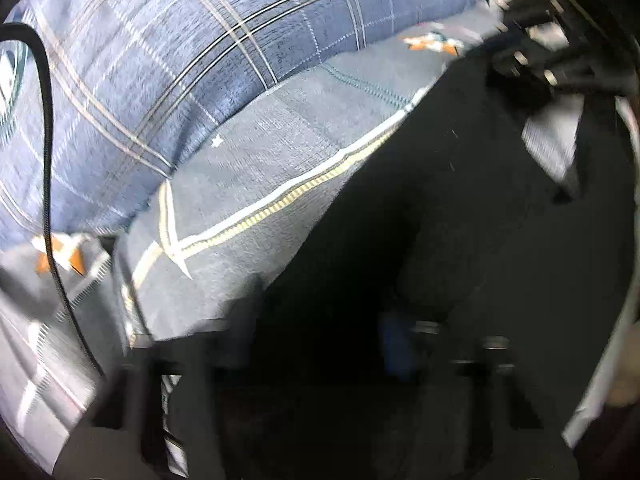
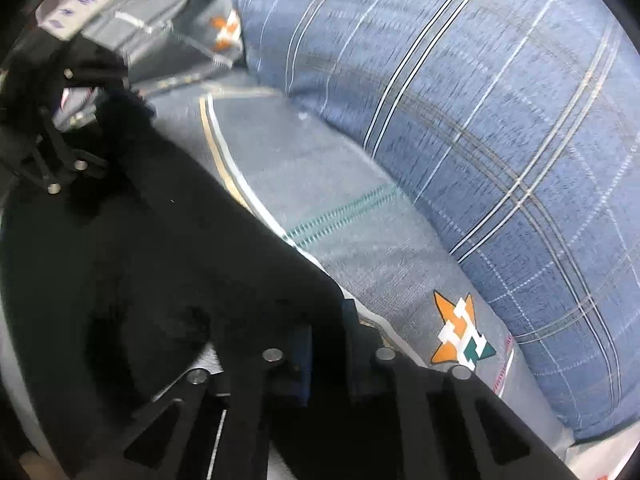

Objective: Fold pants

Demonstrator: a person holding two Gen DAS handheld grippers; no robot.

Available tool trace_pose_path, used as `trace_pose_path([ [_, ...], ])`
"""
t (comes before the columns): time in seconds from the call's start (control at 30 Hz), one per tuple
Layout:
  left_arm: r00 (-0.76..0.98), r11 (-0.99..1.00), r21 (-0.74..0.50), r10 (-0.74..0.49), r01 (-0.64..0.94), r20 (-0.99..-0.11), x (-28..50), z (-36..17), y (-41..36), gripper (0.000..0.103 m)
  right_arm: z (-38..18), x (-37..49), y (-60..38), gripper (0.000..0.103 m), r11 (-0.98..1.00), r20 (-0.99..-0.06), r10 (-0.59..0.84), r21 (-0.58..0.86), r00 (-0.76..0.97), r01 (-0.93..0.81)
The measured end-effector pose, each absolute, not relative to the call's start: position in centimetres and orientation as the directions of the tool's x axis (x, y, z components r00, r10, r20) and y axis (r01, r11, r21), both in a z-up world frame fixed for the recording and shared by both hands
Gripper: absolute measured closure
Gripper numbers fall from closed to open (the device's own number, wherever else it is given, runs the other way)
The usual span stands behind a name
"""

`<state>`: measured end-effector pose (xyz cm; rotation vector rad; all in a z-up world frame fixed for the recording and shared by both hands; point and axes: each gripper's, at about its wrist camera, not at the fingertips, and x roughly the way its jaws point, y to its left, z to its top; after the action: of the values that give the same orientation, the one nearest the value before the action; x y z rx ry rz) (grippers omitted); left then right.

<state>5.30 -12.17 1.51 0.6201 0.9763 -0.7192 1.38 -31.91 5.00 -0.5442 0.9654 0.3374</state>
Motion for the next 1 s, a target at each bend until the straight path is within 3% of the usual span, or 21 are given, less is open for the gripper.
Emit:
trace_pose_path([
  [0.37,0.409,0.632,0.035,-0.456,0.774,-0.790,-6.6,8.5,-7.1,0.090,12.2,-12.6,-30.2,0.095,0.839,-0.765,0.168,-0.220,0.621,-0.498],
  [0.6,0.322,0.698,-0.090,-0.436,0.710,-0.841,-11.5,2.3,-5.7,0.090,6.6,-18.6,-28.4,0.096,0.859,-0.838,0.210,-0.088,0.504,-0.504],
  [0.73,0.328,0.756,-0.185,-0.473,0.628,-0.818,-12.0,1.8,-4.8,0.090,3.6,-18.8,-27.0,0.095,0.858,-0.862,0.089,-0.188,0.499,-0.477],
  [0.83,0.317,0.775,-0.236,-0.488,0.586,-0.813,-12.4,3.2,-3.9,0.090,4.3,-19.1,-26.7,0.090,0.870,-0.861,0.097,-0.171,0.500,-0.463],
  [0.93,0.349,0.789,-0.235,-0.490,0.568,-0.799,-13.5,4.8,-2.2,0.072,5.6,-19.9,-26.1,0.079,0.871,-0.841,0.143,-0.144,0.521,-0.470],
  [0.97,0.373,0.802,-0.229,-0.483,0.552,-0.792,-13.7,5.4,-1.4,0.061,5.9,-20.3,-25.6,0.074,0.867,-0.836,0.167,-0.128,0.523,-0.481],
  [1.0,0.392,0.812,-0.225,-0.478,0.538,-0.786,-13.6,5.7,-0.8,0.058,6.1,-20.5,-25.1,0.072,0.860,-0.830,0.191,-0.115,0.524,-0.497],
])
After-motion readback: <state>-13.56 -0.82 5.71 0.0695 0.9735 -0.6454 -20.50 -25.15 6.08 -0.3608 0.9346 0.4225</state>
